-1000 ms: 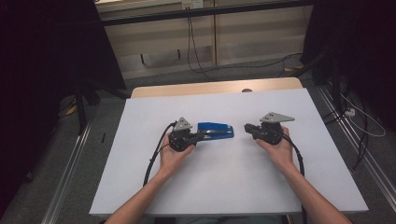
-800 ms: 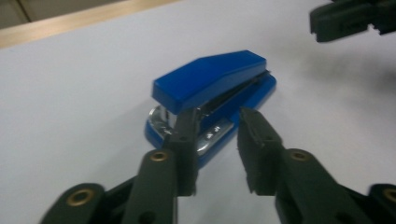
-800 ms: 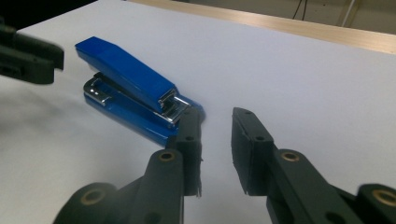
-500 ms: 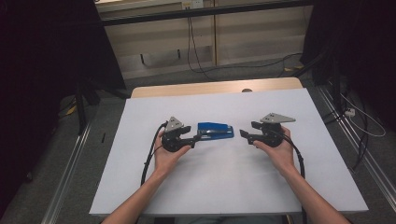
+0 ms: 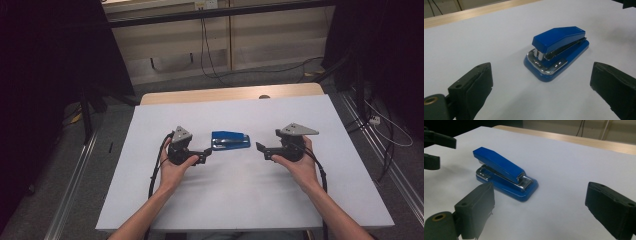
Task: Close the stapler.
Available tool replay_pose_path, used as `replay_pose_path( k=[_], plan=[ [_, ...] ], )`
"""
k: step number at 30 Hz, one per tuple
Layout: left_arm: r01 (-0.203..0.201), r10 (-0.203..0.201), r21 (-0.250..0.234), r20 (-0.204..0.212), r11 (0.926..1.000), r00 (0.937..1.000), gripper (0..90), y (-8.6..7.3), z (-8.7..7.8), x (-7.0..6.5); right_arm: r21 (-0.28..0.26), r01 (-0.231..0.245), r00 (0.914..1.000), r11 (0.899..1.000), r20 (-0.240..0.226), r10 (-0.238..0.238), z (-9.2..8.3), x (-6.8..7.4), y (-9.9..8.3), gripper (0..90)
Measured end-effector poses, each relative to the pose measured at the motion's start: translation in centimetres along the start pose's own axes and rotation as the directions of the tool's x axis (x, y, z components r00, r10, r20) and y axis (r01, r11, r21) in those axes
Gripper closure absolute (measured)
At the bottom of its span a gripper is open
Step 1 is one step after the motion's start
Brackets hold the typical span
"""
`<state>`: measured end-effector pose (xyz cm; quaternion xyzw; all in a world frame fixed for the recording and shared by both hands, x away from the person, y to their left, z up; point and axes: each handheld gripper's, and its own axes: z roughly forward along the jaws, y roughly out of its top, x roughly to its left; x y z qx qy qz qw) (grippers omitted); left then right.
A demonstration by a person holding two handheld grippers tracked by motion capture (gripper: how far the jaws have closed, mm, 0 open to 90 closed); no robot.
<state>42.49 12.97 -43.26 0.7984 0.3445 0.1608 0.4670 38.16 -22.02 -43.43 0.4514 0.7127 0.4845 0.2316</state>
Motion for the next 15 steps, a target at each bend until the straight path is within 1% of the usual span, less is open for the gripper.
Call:
replay_pose_path(
  k=[1, 2, 3, 4, 6, 7, 8, 10, 11, 13, 15],
  plan=[
    [-0.008, 0.008, -0.001, 0.007, 1.0, 0.9999, 4.9, -0.1, -0.1, 0.0, -0.004, -0.007, 1.0, 1.0, 0.002, 0.007, -0.1, 0.0, -0.1, 8.1],
    [-0.003, 0.003, 0.001, 0.016, 1.0, 0.9999, 4.9, -0.2, -0.2, -0.1, -0.001, -0.012, 0.9999, 1.0, 0.003, 0.012, -0.1, -0.1, -0.1, 6.6],
    [0.003, -0.003, -0.001, 0.016, 1.0, 0.9999, 4.8, -0.2, -0.4, -0.1, -0.002, -0.015, 0.9999, 1.0, 0.008, 0.015, -0.2, -0.1, -0.2, 5.3],
    [-0.001, 0.001, -0.007, 0.014, 1.0, 0.9999, 4.9, -0.2, -0.6, -0.1, -0.003, -0.017, 0.9998, 1.0, 0.012, 0.017, -0.2, -0.1, -0.2, 4.9],
    [0.004, -0.004, -0.023, 0.02, 0.9997, 0.9998, 4.8, -0.3, -1.0, -0.2, -0.008, -0.028, 0.9996, 1.0, 0.01, 0.028, -0.5, -0.1, -0.4, 4.8],
    [-0.003, 0.003, -0.021, 0.005, 0.9998, 1.0, 4.9, -0.3, -1.3, -0.1, -0.013, -0.03, 0.9995, 0.999, 0.008, 0.03, -0.7, -0.1, -0.5, 4.3],
    [-0.001, 0.001, -0.021, -0.006, 0.9998, 1.0, 4.9, -0.3, -1.5, -0.2, -0.015, -0.025, 0.9997, 1.0, 0.008, 0.025, -0.8, -0.1, -0.5, 4.0],
    [0.005, -0.005, -0.021, -0.004, 0.9998, 1.0, 5.1, -0.6, -1.9, -0.2, -0.023, -0.02, 0.9997, 1.0, 0.01, 0.02, -1.2, 0.1, -0.6, 4.2],
    [0.0, 0.0, -0.019, -0.005, 0.9998, 1.0, 5.1, -0.7, -2.1, -0.1, -0.026, -0.018, 0.9997, 0.999, 0.016, 0.018, -1.3, 0.1, -0.6, 4.3],
    [0.009, -0.009, -0.023, -0.019, 0.9997, 0.9998, 5.1, -1.0, -2.5, -0.2, -0.034, -0.014, 0.9995, 0.999, 0.027, 0.015, -1.5, 0.3, -0.7, 4.4],
    [0.001, -0.002, -0.03, -0.029, 0.9995, 0.9996, 5.5, -1.2, -2.9, -0.2, -0.047, -0.015, 0.9993, 0.999, 0.034, 0.017, -1.7, 0.4, -0.6, 4.4]
  ],
)
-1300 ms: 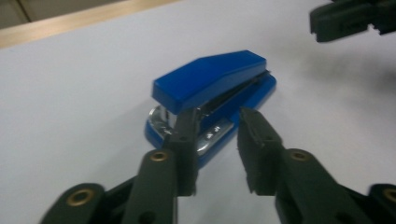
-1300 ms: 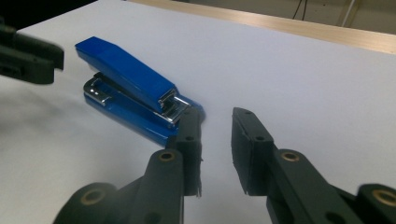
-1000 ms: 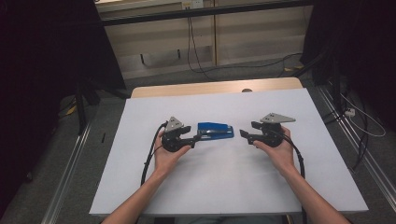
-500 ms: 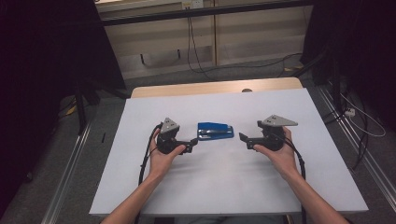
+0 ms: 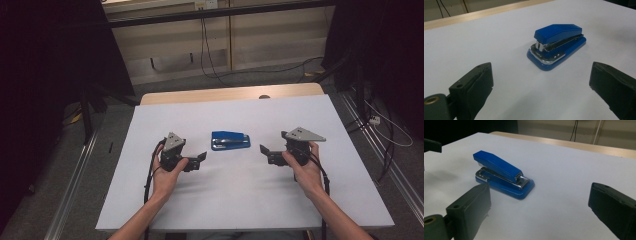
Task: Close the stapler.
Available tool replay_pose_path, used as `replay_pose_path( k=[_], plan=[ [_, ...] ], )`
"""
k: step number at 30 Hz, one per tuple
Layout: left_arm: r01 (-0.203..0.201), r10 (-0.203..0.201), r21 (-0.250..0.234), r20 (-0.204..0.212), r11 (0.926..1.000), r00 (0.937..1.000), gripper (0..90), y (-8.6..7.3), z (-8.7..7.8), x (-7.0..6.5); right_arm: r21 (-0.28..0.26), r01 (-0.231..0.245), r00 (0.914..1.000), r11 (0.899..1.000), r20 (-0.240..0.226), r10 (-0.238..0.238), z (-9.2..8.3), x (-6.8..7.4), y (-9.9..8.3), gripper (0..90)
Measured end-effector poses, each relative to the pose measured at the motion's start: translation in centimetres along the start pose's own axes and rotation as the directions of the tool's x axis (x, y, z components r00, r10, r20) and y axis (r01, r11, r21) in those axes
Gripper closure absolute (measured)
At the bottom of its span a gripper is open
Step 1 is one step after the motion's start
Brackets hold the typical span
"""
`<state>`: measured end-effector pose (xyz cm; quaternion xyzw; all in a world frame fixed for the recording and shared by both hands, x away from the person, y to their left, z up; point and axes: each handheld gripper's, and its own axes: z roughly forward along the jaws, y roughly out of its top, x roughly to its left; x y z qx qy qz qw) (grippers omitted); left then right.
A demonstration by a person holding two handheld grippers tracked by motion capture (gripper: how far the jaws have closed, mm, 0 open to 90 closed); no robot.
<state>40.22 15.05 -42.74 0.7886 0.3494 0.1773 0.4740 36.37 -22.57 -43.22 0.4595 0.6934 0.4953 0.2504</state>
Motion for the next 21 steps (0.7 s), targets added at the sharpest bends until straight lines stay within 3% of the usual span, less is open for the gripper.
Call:
replay_pose_path(
  k=[8, 21],
  plan=[
    [-0.003, 0.002, -0.042, -0.008, 0.9991, 1.0, 5.9, -0.5, -1.8, 0.0, -0.034, 0.008, 0.9989, 0.999, 0.045, -0.006, -1.4, 0.5, -0.3, 4.2],
    [-0.008, 0.006, -0.078, -0.019, 0.9969, 0.9998, 6.0, -1.4, -4.1, -0.6, -0.063, -0.001, 0.9975, 0.998, 0.071, 0.005, -3.9, 0.6, -1.1, 4.3]
  ],
)
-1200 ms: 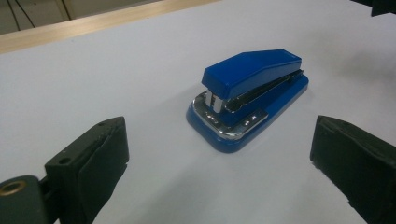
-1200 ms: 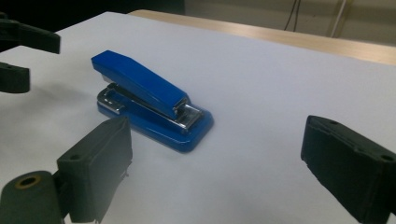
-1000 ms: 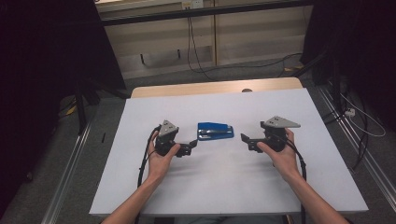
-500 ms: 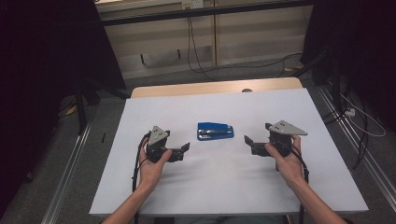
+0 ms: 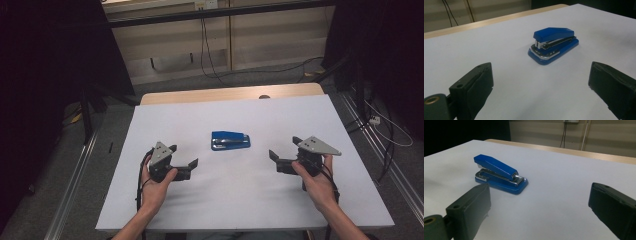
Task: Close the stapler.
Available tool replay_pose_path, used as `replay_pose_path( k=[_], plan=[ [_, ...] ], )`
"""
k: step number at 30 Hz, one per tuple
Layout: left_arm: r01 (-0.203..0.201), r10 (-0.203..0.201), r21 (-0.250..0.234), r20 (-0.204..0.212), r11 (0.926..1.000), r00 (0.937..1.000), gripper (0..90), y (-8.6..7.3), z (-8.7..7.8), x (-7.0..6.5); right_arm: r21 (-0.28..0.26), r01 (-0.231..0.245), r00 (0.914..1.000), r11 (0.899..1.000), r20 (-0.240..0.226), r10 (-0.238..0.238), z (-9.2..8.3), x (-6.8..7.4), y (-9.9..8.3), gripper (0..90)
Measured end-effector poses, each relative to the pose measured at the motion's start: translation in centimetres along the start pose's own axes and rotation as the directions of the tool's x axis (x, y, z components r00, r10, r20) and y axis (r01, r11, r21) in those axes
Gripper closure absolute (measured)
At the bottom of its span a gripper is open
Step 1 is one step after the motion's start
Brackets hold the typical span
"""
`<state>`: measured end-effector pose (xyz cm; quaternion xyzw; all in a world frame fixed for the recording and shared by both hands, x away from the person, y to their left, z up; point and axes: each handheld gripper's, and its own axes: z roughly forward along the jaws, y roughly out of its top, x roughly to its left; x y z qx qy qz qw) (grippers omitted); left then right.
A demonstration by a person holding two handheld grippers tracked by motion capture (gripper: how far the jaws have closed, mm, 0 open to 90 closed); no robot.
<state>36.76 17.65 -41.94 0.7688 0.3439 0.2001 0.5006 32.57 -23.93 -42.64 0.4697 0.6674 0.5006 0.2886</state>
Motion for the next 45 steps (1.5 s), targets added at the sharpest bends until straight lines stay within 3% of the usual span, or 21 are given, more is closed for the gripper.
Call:
replay_pose_path(
  k=[5, 12, 15, 17, 29, 32, 35, 38, 45],
  plan=[
    [0.021, -0.021, 0.0, -0.002, 0.9998, 0.9998, 6.2, -0.3, -0.9, 0.0, 0.017, -0.015, 0.9998, 1.0, 0.011, 0.015, -1.1, -0.3, -0.6, 4.1],
    [0.006, -0.006, -0.005, -0.007, 1.0, 1.0, 6.2, -0.6, -1.9, -0.2, 0.015, -0.012, 0.999, 1.0, 0.042, 0.011, -2.3, -0.8, -1.1, 4.0],
    [-0.013, 0.014, 0.015, -0.045, 0.9998, 0.9989, 6.1, -1.0, -2.2, -0.3, 0.022, -0.017, 0.999, 1.0, 0.041, 0.016, -2.9, -1.0, -1.3, 4.2],
    [0.002, -0.001, 0.017, -0.027, 0.9999, 0.9996, 6.1, -1.3, -2.4, -0.1, 0.032, -0.015, 0.9986, 0.999, 0.05, 0.013, -3.3, -1.2, -1.5, 4.3],
    [0.023, -0.022, 0.014, -0.045, 0.9996, 0.9987, 6.1, -2.0, -4.5, 0.6, 0.043, -0.03, 0.9967, 0.999, 0.076, 0.026, -5.2, -1.8, -2.5, 4.3],
    [0.03, -0.03, 0.007, -0.062, 0.9995, 0.9977, 6.1, -2.3, -5.2, 0.7, 0.031, -0.037, 0.9955, 0.999, 0.088, 0.034, -5.7, -2.0, -2.7, 4.3],
    [0.022, -0.019, 0.031, -0.084, 0.9993, 0.9963, 6.1, -2.7, -5.9, 0.6, 0.034, -0.043, 0.994, 0.998, 0.102, 0.04, -6.1, -2.0, -3.0, 4.2],
    [0.035, -0.032, 0.038, -0.08, 0.9987, 0.9963, 6.1, -3.1, -6.4, 0.4, 0.016, -0.05, 0.9926, 0.999, 0.112, 0.048, -6.5, -2.1, -3.1, 4.1],
    [0.033, -0.032, 0.012, -0.109, 0.9994, 0.9935, 6.1, -3.4, -7.6, 0.4, -0.01, -0.038, 0.9886, 0.999, 0.145, 0.039, -7.2, -2.2, -3.3, 4.0]
  ],
)
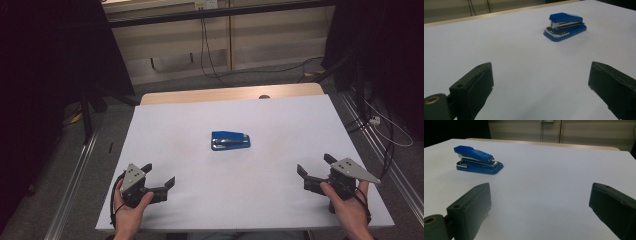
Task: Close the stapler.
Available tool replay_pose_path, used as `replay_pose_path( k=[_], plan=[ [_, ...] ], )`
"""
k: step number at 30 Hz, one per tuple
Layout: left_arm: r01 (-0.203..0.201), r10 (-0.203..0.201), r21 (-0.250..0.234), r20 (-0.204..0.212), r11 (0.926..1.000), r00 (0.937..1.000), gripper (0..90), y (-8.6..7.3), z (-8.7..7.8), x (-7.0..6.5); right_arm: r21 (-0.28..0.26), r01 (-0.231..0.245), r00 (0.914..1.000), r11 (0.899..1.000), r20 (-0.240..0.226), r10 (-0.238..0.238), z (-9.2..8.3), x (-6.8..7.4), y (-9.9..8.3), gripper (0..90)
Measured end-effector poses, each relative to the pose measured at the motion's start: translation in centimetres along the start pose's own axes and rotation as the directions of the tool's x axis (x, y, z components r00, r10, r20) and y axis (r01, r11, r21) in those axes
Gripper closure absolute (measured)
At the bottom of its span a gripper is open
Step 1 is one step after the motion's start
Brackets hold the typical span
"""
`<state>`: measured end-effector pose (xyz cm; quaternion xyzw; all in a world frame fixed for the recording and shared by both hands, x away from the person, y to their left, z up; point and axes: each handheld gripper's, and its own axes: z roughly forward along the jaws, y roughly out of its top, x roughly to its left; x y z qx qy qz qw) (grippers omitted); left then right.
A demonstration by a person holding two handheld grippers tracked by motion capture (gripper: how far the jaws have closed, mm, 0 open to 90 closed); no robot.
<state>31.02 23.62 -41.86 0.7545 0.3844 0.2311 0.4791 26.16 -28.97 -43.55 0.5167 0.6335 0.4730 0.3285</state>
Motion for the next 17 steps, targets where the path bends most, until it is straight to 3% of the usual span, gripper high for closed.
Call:
replay_pose_path(
  k=[3, 6, 9, 17],
  plan=[
    [0.003, -0.003, 0.015, 0.002, 0.9999, 1.0, 5.9, -0.15, 0.07, 0.21, 0.004, 0.003, 1.0, 1.0, 0.008, -0.003, -0.12, 0.1, -0.45, 3.6],
    [0.052, -0.052, -0.002, 0.034, 0.9986, 0.998, 5.8, 0.0, 0.03, 0.49, -0.008, -0.01, 0.9999, 1.0, 0.003, 0.01, 0.07, 0.05, -0.53, 3.1],
    [0.007, -0.007, 0.005, 0.011, 1.0, 0.9999, 5.8, 0.01, 0.19, 0.42, -0.036, -0.024, 0.9996, 0.999, 0.013, 0.024, 0.15, -0.22, -0.38, 3.1],
    [0.034, -0.034, 0.024, 0.01, 0.9991, 0.9994, 5.4, -0.09, 0.45, 0.57, -0.024, -0.008, 0.9999, 1.0, 0.006, 0.009, 0.65, 0.34, -0.33, 2.7]
  ],
)
